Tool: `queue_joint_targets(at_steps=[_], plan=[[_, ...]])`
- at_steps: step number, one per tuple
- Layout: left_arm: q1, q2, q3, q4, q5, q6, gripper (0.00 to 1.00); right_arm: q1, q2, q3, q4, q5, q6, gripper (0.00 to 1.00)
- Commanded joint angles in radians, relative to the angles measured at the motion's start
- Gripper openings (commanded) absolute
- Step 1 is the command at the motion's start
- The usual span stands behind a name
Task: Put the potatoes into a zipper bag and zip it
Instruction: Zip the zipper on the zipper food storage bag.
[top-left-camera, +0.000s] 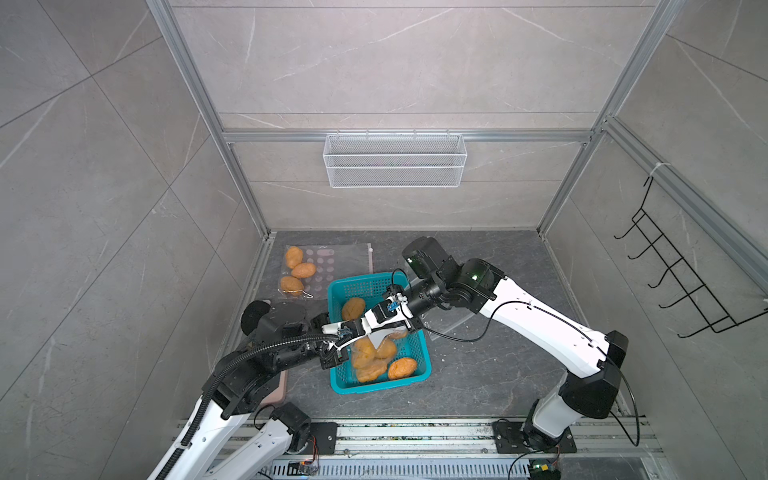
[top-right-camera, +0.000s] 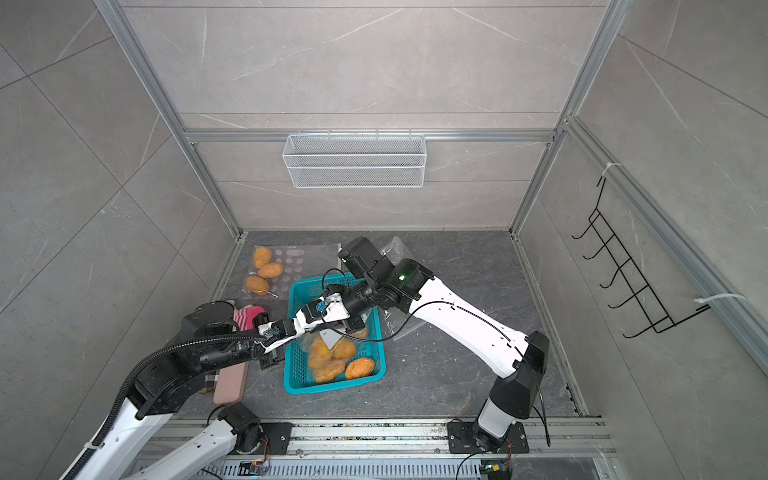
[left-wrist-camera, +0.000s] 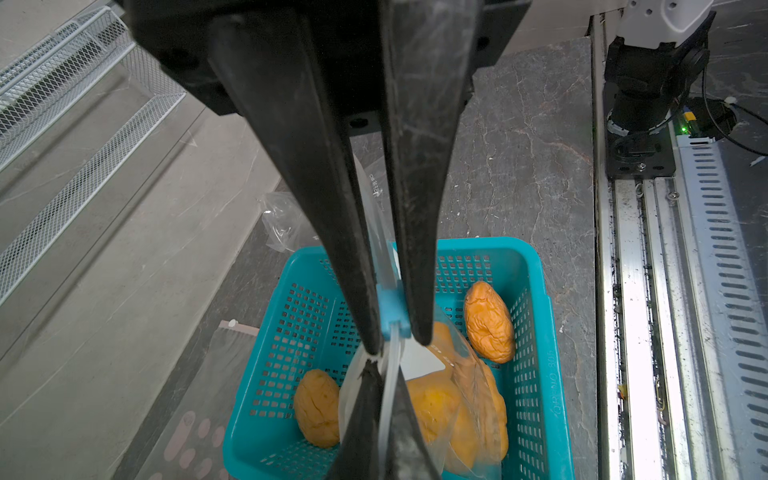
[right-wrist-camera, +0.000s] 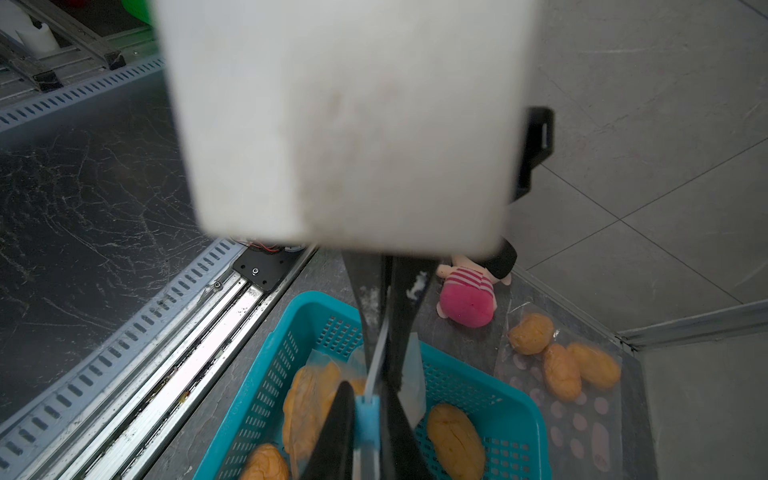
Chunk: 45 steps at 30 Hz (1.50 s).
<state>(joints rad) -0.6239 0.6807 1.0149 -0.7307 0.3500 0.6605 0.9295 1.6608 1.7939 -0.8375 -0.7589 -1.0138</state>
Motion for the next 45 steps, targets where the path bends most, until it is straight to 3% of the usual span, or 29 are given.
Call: queue_joint_targets(at_steps=[1,18,27,45], plan=[[0.002,-0.003,0.007,0.043,0.004,-0.022,0.00,0.008,-0.003,0.030,-0.019,-0.002,0.007,0.13],[0.001,0.050,0.195,0.004,-0.088,-0.099,0.00,0.006,-0.018,0.126,-0.024,0.096,0.006,0.10],[0.002,0.019,0.194,0.034,-0.117,-0.147,0.00,0.003,-0.027,0.139,0.017,0.183,0.067,0.09],[0.002,-0.009,0.218,0.038,-0.201,-0.208,0.00,-0.060,-0.113,0.004,0.018,0.166,0.092,0.09]])
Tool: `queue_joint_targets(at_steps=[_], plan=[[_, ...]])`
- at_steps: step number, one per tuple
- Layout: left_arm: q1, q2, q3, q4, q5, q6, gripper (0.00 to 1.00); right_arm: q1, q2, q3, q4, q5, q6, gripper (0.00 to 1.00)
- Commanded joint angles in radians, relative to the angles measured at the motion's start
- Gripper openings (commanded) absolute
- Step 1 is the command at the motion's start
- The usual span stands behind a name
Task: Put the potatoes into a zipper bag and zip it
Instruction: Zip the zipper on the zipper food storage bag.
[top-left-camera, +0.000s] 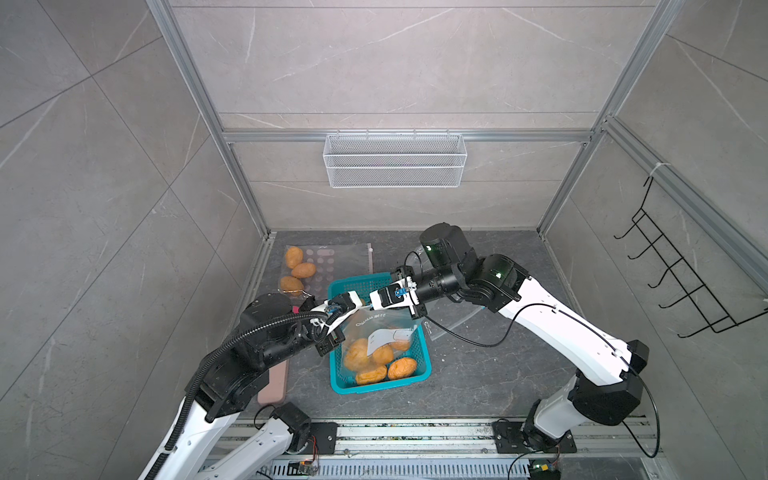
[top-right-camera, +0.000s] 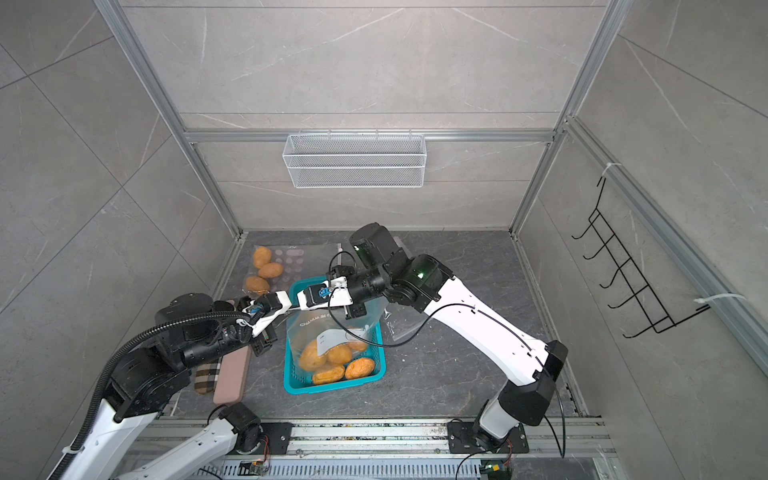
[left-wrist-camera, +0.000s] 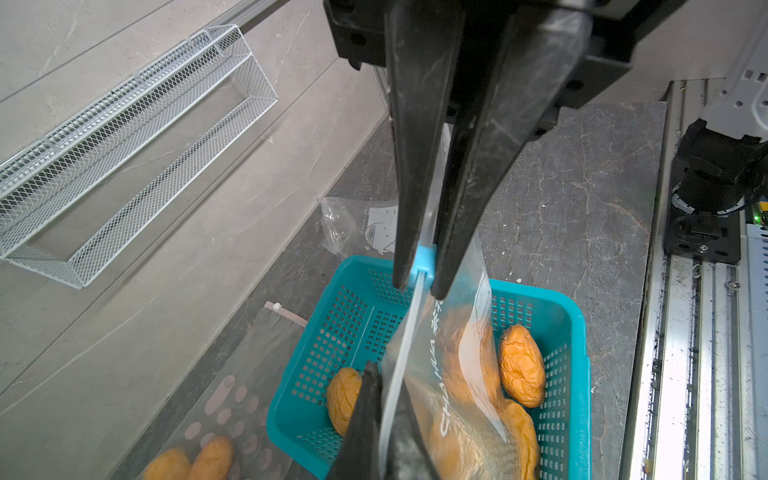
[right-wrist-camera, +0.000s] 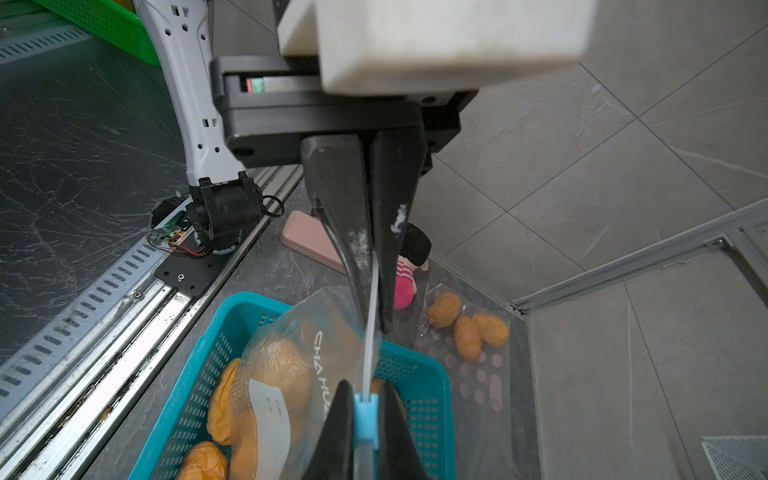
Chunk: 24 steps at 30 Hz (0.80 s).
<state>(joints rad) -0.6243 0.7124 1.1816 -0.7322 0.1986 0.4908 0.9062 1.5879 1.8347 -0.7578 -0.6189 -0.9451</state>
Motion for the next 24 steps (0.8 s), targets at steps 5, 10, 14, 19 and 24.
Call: queue_joint_targets(at_steps=[5,10,14,19,24], plan=[[0.003,-0.043,0.046,0.056,-0.074,-0.052,0.00,-0.072,-0.072,-0.087,-0.053,0.015,0.038,0.09],[0.003,-0.033,0.063,0.047,-0.082,-0.062,0.00,-0.113,-0.120,-0.159,-0.028,0.010,0.055,0.09],[0.002,-0.037,0.050,0.053,-0.086,-0.061,0.00,-0.147,-0.162,-0.206,-0.034,0.009,0.060,0.09],[0.002,-0.036,0.044,0.057,-0.096,-0.062,0.00,-0.212,-0.217,-0.266,-0.040,-0.033,0.054,0.09],[0.003,-0.033,0.045,0.050,-0.107,-0.063,0.00,-0.250,-0.241,-0.280,-0.056,-0.023,0.057,0.09]])
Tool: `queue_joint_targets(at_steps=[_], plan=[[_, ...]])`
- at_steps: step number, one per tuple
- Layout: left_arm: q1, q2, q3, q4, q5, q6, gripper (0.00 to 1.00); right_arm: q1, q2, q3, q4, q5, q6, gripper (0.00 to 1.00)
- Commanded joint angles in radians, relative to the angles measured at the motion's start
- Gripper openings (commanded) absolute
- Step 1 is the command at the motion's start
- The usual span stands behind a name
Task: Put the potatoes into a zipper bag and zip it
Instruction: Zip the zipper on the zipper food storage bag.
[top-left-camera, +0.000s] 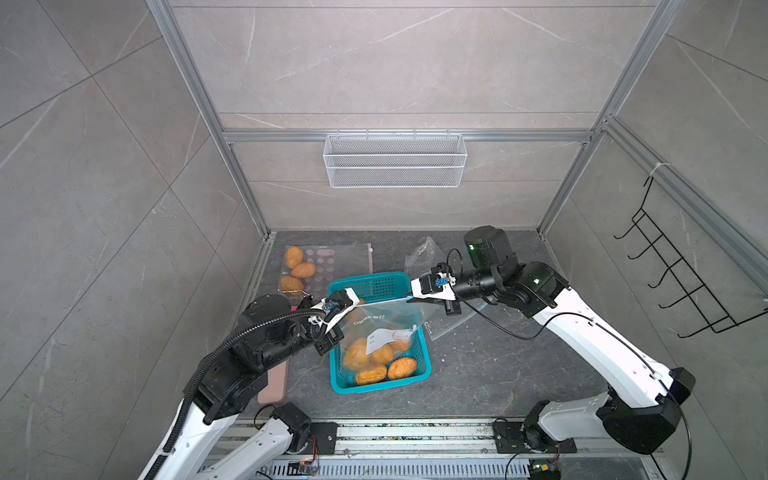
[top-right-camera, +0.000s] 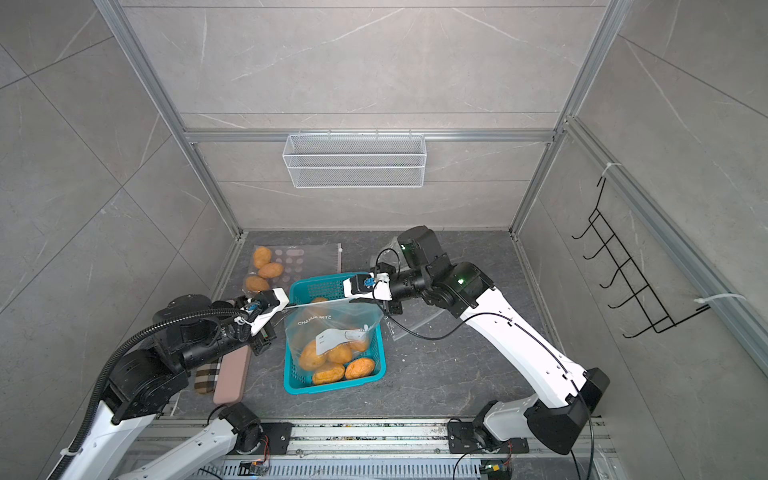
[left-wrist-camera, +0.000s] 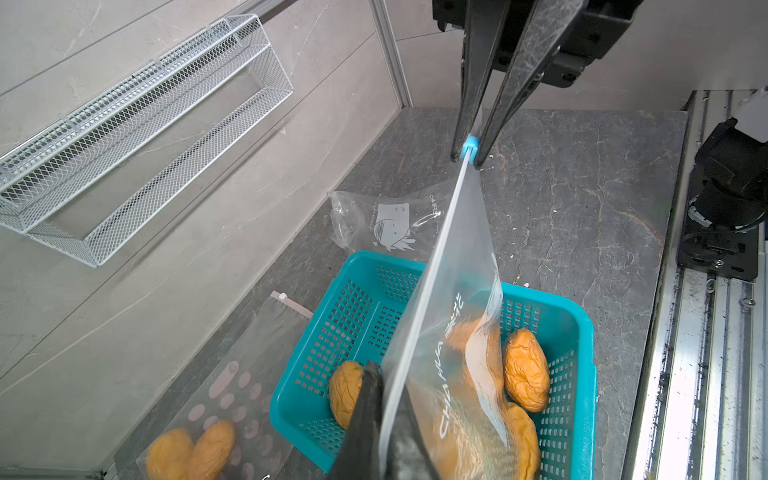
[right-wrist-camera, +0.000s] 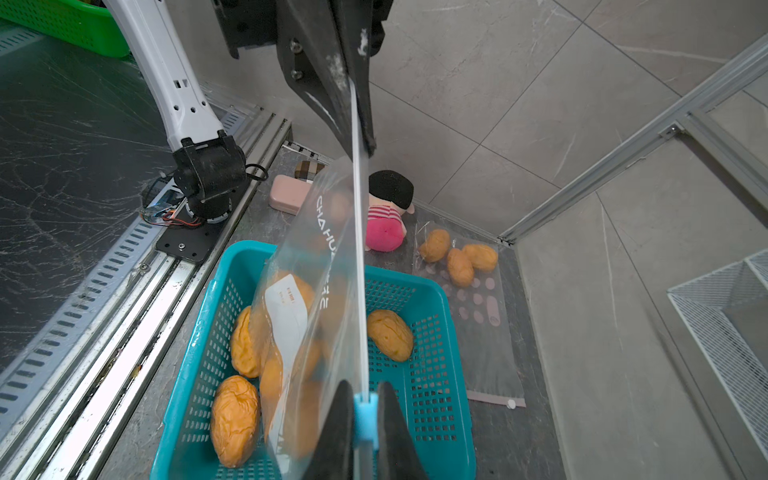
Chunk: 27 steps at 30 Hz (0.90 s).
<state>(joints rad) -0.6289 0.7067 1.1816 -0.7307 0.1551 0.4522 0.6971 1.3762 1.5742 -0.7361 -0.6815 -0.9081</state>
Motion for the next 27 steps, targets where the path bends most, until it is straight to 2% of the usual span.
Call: queue_joint_targets(at_steps=[1,14,27], plan=[[0.007,-0.027,0.047,0.047,-0.068,-0.026,0.00,-0.048,-0.033,-0.020,-0.085,0.043,0.019,0.09],[0.007,-0.025,0.064,0.039,-0.091,-0.045,0.00,-0.099,-0.089,-0.051,-0.160,0.078,0.020,0.08],[0.007,-0.021,0.056,0.037,-0.109,-0.040,0.00,-0.122,-0.146,-0.080,-0.220,0.177,0.031,0.08]])
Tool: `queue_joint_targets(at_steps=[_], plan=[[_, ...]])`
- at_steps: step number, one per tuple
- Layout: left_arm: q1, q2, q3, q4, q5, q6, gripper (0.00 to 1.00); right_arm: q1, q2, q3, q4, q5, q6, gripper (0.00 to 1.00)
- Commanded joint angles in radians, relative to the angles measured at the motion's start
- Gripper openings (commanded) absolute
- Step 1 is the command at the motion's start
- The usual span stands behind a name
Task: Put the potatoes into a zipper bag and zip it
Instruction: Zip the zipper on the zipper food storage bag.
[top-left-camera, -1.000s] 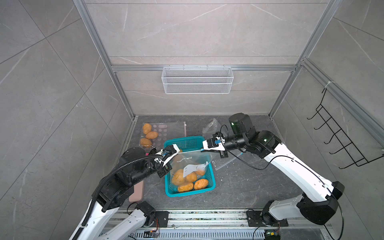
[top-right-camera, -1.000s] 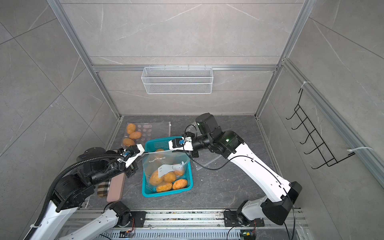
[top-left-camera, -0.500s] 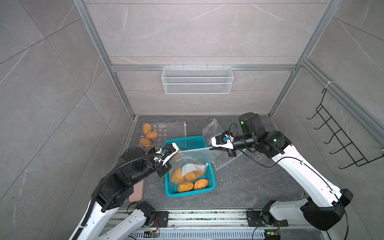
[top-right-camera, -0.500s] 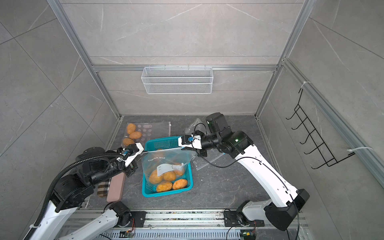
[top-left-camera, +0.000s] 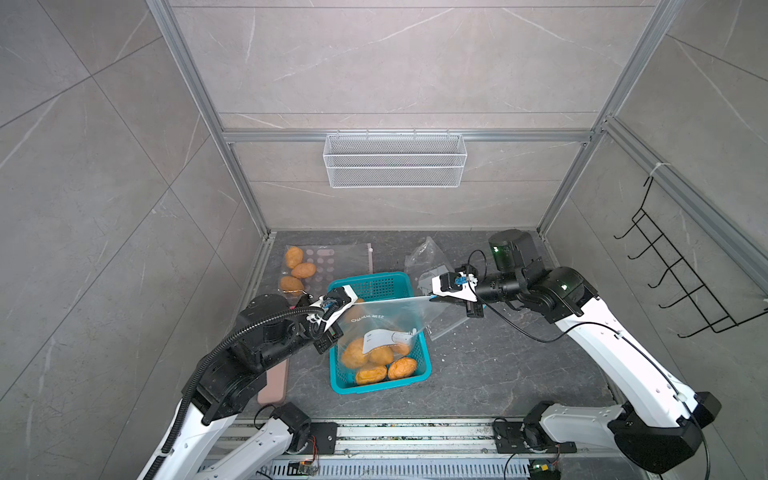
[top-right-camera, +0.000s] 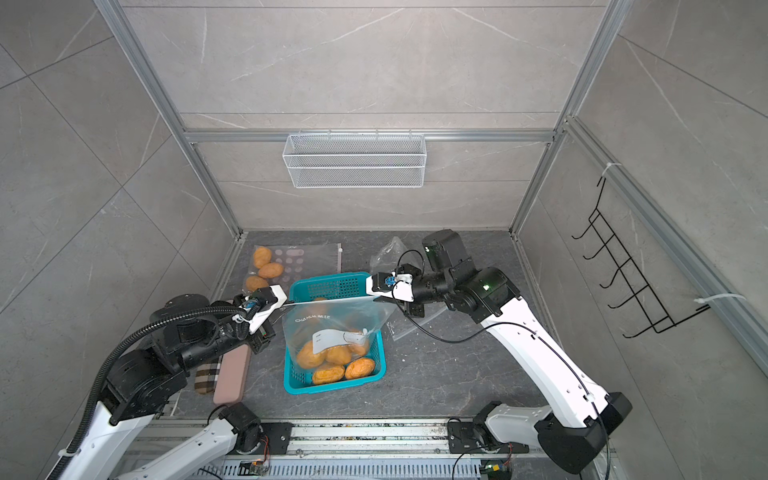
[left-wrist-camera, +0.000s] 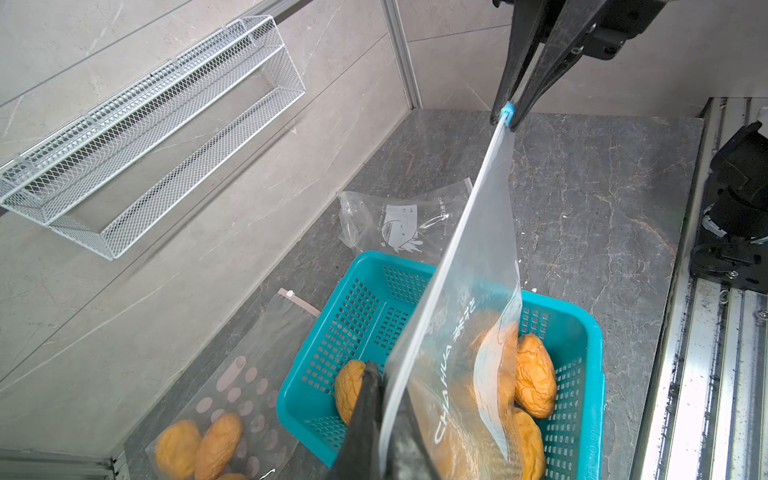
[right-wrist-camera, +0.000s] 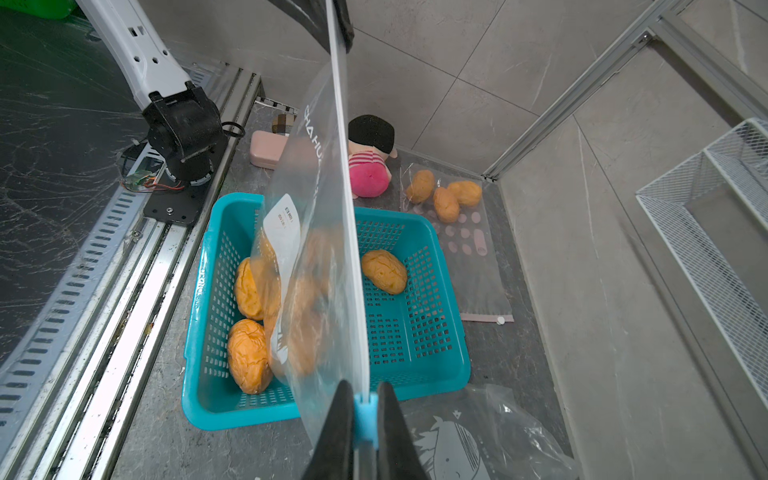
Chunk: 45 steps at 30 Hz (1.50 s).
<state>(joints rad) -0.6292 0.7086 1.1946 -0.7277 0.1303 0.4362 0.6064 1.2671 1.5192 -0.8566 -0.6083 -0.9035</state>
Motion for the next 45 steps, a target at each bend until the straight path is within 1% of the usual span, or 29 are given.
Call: queue_joint_targets(at_steps=[1,6,25,45], plan=[[0.007,-0.025,0.042,0.034,-0.086,-0.024,0.00,-0.031,-0.046,-0.030,-0.099,0.115,0.028,0.08],[0.007,-0.032,0.036,0.042,-0.093,-0.018,0.00,-0.034,-0.065,-0.034,-0.132,0.168,0.031,0.08],[0.008,-0.037,0.028,0.037,-0.095,-0.014,0.00,-0.032,-0.119,-0.050,-0.222,0.258,0.043,0.08],[0.007,-0.035,0.022,0.039,-0.089,-0.017,0.00,-0.033,-0.111,-0.044,-0.254,0.288,0.051,0.09]])
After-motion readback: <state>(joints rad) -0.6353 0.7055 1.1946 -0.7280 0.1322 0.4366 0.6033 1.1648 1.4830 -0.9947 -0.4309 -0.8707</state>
